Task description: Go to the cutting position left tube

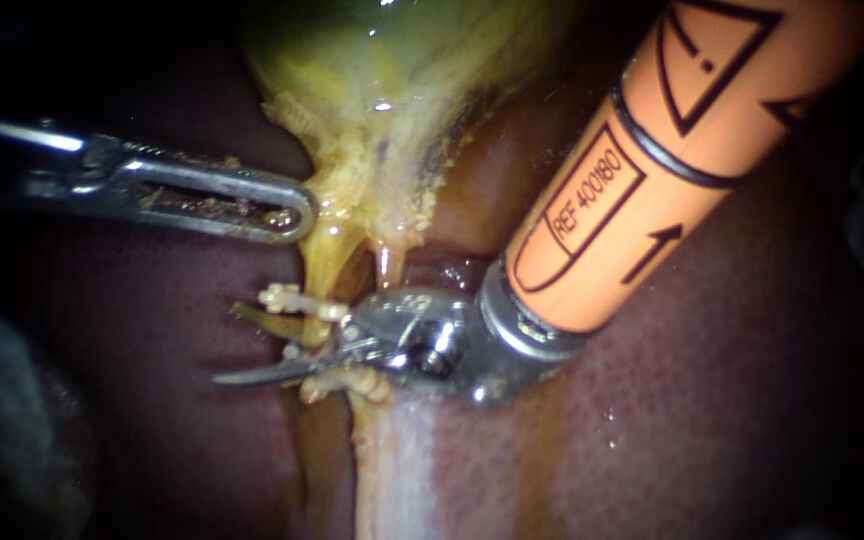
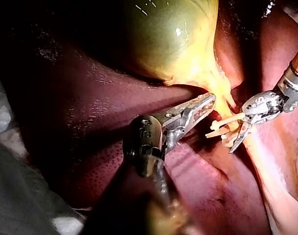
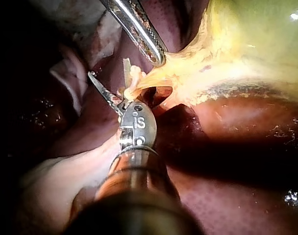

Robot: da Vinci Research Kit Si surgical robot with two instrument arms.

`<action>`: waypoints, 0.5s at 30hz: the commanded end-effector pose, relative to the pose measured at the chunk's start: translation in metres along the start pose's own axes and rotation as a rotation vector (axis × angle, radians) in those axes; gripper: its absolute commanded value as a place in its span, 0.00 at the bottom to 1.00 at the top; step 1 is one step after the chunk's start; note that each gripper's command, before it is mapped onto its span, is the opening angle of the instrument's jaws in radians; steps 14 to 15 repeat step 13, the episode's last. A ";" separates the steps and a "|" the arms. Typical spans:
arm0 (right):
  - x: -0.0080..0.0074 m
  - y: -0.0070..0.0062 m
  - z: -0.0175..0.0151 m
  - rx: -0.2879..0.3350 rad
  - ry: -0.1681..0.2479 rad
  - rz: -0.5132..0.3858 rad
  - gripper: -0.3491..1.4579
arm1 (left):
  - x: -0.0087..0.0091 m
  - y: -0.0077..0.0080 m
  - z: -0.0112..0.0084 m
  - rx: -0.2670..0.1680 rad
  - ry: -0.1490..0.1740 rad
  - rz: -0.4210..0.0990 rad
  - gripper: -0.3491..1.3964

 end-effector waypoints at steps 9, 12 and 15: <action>0.0004 -0.0004 -0.0002 0.008 0.002 0.002 0.98 | 0.0000 0.0000 0.0000 -0.001 0.000 0.001 0.00; 0.0004 -0.0004 -0.0002 0.008 0.002 0.002 0.98 | 0.0000 0.0000 0.0000 -0.001 0.000 0.000 0.00; 0.0004 -0.0004 -0.0002 0.008 0.002 0.002 0.98 | 0.0000 0.0000 0.0000 -0.001 0.000 0.000 0.00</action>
